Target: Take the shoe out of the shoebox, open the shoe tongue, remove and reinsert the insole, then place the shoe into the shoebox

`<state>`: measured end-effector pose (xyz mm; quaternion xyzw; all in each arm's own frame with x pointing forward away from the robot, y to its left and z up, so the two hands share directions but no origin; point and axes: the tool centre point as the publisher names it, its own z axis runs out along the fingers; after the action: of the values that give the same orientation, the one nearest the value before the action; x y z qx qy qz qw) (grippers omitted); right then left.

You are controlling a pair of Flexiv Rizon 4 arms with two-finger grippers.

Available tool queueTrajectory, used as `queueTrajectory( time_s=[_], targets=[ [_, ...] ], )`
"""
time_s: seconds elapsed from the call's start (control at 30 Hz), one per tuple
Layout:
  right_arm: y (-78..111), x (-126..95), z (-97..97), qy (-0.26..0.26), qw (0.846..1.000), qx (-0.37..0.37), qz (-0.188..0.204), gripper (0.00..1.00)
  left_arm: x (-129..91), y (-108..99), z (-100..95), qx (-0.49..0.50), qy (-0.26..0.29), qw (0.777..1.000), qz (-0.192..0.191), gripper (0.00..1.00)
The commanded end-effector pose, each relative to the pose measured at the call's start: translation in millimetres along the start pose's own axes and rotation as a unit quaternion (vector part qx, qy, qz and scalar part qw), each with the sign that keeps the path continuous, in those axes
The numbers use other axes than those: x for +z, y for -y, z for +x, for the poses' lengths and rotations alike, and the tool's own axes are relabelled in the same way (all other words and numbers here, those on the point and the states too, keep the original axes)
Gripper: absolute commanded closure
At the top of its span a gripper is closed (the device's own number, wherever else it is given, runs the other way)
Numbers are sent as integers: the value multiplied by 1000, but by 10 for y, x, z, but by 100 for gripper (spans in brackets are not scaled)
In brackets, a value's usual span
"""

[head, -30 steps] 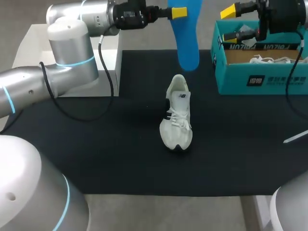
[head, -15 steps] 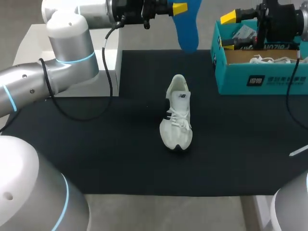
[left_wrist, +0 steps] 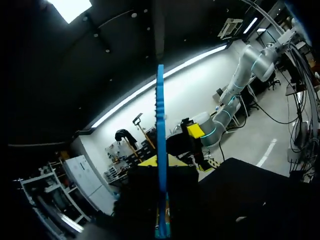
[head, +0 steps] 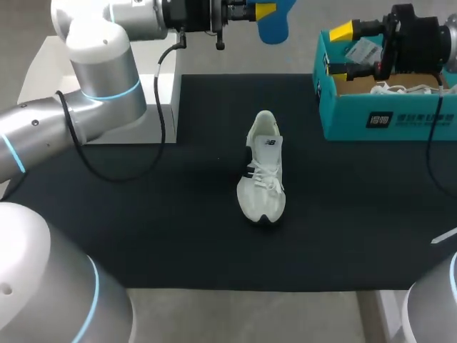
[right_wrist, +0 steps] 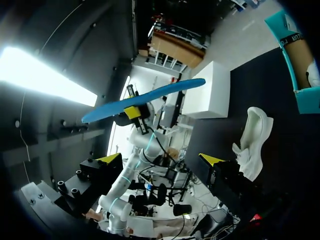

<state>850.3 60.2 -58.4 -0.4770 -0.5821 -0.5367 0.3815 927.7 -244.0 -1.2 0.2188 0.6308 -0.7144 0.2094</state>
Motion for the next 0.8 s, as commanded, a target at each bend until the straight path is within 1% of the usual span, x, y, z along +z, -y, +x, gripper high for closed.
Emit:
queueTrajectory(
  time_s=[0.03, 0.07, 0.43, 0.57, 0.63, 0.67, 0.7, 0.77, 0.8],
  targets=[
    [29, 12, 5, -1, 1000, -1, -1, 0, 42, -1, 18, 415, 108, 903, 20, 100],
    [32, 12, 16, -2, 1000, -3, -1, 0, 45, 16, 7, 426, 112, 898, 14, 100],
    [65, 7, 10, -1, 1000, 4, 1, 0, 45, 16, 7, 426, 112, 898, 14, 100],
    [52, 35, 58, -20, 1000, -2, -1, 0, 45, 16, 7, 426, 112, 898, 14, 100],
    [38, 38, 90, -26, 1000, -8, -4, 0, 60, 35, 4, 440, 132, 886, 54, 100],
    [31, 37, 106, -28, 1000, -10, -5, 0, 62, 42, 11, 477, 116, 869, 64, 100],
    [23, 34, 122, -28, 1000, -11, -6, 0, 59, 17, 36, 493, 90, 863, 60, 100],
    [5, 23, 154, -26, 999, -16, -8, 0, 53, -13, 63, 483, 93, 868, 66, 100],
    [-7, 13, 174, -23, 999, -20, -11, 0, 46, -34, 88, 476, 75, 874, 63, 100]
  ],
)
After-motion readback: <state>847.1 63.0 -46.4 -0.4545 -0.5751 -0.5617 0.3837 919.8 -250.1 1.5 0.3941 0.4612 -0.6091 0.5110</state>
